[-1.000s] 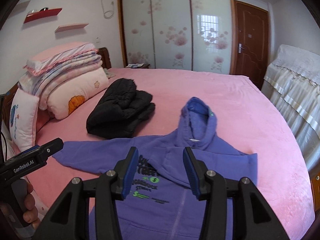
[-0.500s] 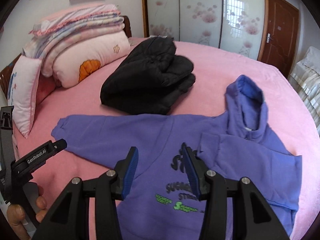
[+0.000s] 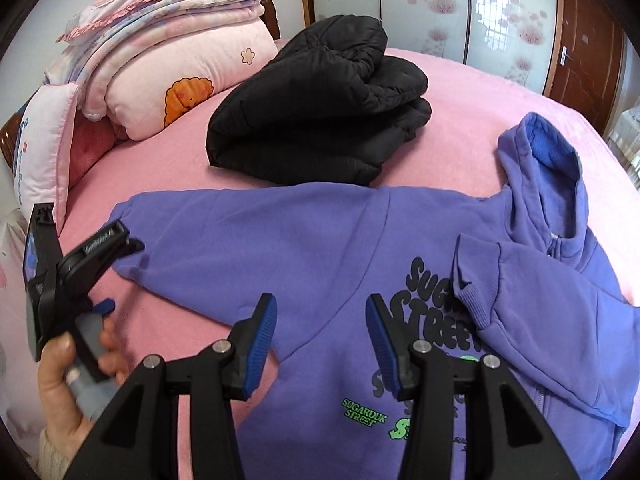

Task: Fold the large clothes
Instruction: 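Grasp the cuff of the other sleeve with the left tool, then fold the held sleeve across the hoodie chest with the left tool, release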

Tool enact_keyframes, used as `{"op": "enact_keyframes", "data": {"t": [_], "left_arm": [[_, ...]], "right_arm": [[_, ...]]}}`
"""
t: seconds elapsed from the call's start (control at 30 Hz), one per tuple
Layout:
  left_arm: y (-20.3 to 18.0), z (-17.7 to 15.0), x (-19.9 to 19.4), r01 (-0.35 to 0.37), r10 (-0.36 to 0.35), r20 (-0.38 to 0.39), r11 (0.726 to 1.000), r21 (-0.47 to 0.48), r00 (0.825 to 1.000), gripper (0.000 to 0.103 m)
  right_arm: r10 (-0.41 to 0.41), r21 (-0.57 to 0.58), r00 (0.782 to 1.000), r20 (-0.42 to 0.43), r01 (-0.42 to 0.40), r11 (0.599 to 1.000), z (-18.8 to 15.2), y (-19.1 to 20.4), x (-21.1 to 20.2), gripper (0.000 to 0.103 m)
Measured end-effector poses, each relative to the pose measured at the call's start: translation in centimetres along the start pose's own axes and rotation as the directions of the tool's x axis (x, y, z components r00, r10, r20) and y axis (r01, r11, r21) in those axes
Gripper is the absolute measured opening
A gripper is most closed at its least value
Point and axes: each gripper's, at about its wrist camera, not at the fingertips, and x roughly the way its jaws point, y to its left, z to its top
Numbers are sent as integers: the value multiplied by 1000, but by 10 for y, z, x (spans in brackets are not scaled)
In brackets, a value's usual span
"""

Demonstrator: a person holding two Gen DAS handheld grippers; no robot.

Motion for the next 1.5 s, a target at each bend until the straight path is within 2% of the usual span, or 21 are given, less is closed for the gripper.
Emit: {"op": "enact_keyframes", "data": {"t": [0.03,0.1,0.13,0.2,0.27,0.43,0.6,0.7,0.8,0.9,0.97,1.03,1.13,1.17,1.27,1.3,1.33,1.37,1.4,1.47,1.5], "left_arm": [[-2,2,3,15,-15,5,1000,-12,1000,83],[-4,5,8,7,-7,-6,1000,-22,1000,41],[-6,6,11,-26,25,-15,999,-27,1000,23],[-3,11,14,-10,8,-25,998,-56,1000,14],[-6,11,5,18,-18,2,997,-74,1000,10],[-31,6,-24,31,-31,101,1000,-5,994,8],[-65,-3,-73,113,-122,164,991,65,979,7],[-89,-11,-109,189,-209,172,974,126,963,7],[-122,-29,-143,269,-304,153,939,216,940,7],[-162,-64,-175,347,-400,105,877,331,911,7],[-186,-92,-194,392,-453,58,823,411,890,7],[-215,-132,-207,431,-498,-9,742,514,867,7],[-248,-181,-209,454,-500,-109,646,614,859,8],[-260,-205,-205,462,-487,-157,604,650,859,8],[-280,-252,-190,469,-432,-253,523,711,866,8],[-283,-272,-181,468,-397,-290,489,736,871,8],[-285,-286,-175,465,-367,-314,464,754,875,13],[-286,-306,-163,471,-317,-360,422,775,877,17],[-287,-317,-155,473,-271,-392,396,787,879,23],[-278,-338,-144,466,-192,-424,383,798,885,32],[-274,-342,-142,475,-180,-440,385,792,880,38]], "right_arm": [[1,5,1000,0,-1,1000,0,-2,1,47],[2,16,1000,1,-2,1000,-1,-8,0,46],[1,21,1000,2,-1,1000,-1,-11,0,46],[-2,37,1000,5,2,999,-1,-18,-2,46],[-7,50,1000,10,6,999,-3,-24,-5,46],[-23,70,1000,16,22,997,-9,-41,-16,46],[-49,96,998,25,47,994,-15,-61,-30,46],[-58,128,998,39,53,990,-18,-76,-42,46],[-73,179,995,63,61,982,-22,-97,-61,46],[-97,228,991,87,74,971,-28,-121,-80,46],[-119,264,988,100,89,960,-34,-140,-93,46],[-144,297,984,108,107,949,-41,-157,-105,46],[-191,349,975,110,142,926,-55,-185,-121,47],[-203,367,973,107,151,918,-61,-194,-125,47],[-237,414,967,90,180,892,-77,-221,-135,47],[-246,423,966,82,190,886,-83,-228,-137,47],[-256,432,964,71,202,879,-89,-236,-139,47],[-261,437,963,63,209,875,-93,-242,-140,47],[-268,444,962,50,219,869,-99,-248,-140,47],[-271,459,962,35,225,859,-108,-258,-141,47],[-270,468,962,29,225,854,-112,-263,-142,47]]}}
